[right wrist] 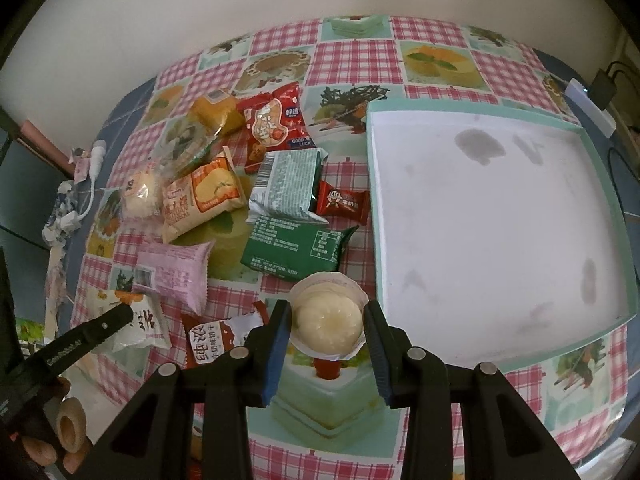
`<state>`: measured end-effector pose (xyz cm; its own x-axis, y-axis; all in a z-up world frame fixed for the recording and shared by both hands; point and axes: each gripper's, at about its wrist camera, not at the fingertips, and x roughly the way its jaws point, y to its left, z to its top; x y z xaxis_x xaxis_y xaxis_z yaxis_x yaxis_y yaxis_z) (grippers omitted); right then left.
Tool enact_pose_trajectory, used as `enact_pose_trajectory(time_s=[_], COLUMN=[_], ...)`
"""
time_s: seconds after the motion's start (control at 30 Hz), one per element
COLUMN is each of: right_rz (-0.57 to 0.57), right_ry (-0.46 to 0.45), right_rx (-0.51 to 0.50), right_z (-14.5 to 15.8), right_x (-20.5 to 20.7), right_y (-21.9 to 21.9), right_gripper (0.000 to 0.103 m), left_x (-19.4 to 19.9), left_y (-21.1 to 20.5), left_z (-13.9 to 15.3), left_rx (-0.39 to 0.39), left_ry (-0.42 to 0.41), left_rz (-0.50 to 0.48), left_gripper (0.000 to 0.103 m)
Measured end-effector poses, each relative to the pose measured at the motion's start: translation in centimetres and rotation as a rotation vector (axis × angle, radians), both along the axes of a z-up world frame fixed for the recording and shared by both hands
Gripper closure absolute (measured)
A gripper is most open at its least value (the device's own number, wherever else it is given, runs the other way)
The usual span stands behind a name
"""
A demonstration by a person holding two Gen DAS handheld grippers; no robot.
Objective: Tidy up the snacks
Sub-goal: 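Lift the bun with the right tool while the left tool lifts the white pastry pack, then release the bun into the tray with the right tool while the left tool drops the pastry pack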
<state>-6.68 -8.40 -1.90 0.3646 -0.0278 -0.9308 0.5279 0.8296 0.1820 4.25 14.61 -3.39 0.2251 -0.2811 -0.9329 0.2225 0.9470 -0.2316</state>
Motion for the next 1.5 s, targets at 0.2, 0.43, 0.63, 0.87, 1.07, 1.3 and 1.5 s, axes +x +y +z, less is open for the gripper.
enact_pose_trajectory(time_s=[0.2, 0.43, 0.63, 0.87, 1.07, 1.3, 1.5], right_rz=[-0.007, -0.054, -0.169, -0.345, -0.482, -0.589, -0.661], right_ry=[-0.025, -0.061, -0.071, -0.053, -0.034, -0.026, -0.011], right_rx=[0.013, 0.025, -0.005, 0.009, 0.012, -0.031, -0.058], right_z=[0.7, 1.9, 2.6, 2.0, 1.1, 0.8, 0.3], right_x=[-0.4, -1.1, -1.8, -3.7, -5.5, -7.1, -8.1], right_y=[-0.3, -1.8, -5.1, -10.7, -15.3, -19.9, -22.8], right_gripper=[0.063, 0.063, 0.063, 0.063, 0.063, 0.063, 0.063], left_x=[-0.5, -1.3, -1.7, -3.1, -3.8, -4.4, -4.0], left_y=[0.7, -1.4, -8.3, -18.5, -25.2, -32.0, -35.1], left_z=[2.1, 6.1, 8.4, 8.2, 6.5, 5.2, 4.1], left_rx=[0.001, -0.015, -0.023, 0.008, 0.006, -0.012, -0.075], left_ry=[-0.042, -0.114, -0.123, -0.104, -0.036, -0.051, -0.064], left_rz=[0.015, -0.028, -0.137, -0.310, -0.408, -0.483, -0.498], left_gripper=[0.085, 0.085, 0.085, 0.085, 0.085, 0.084, 0.084])
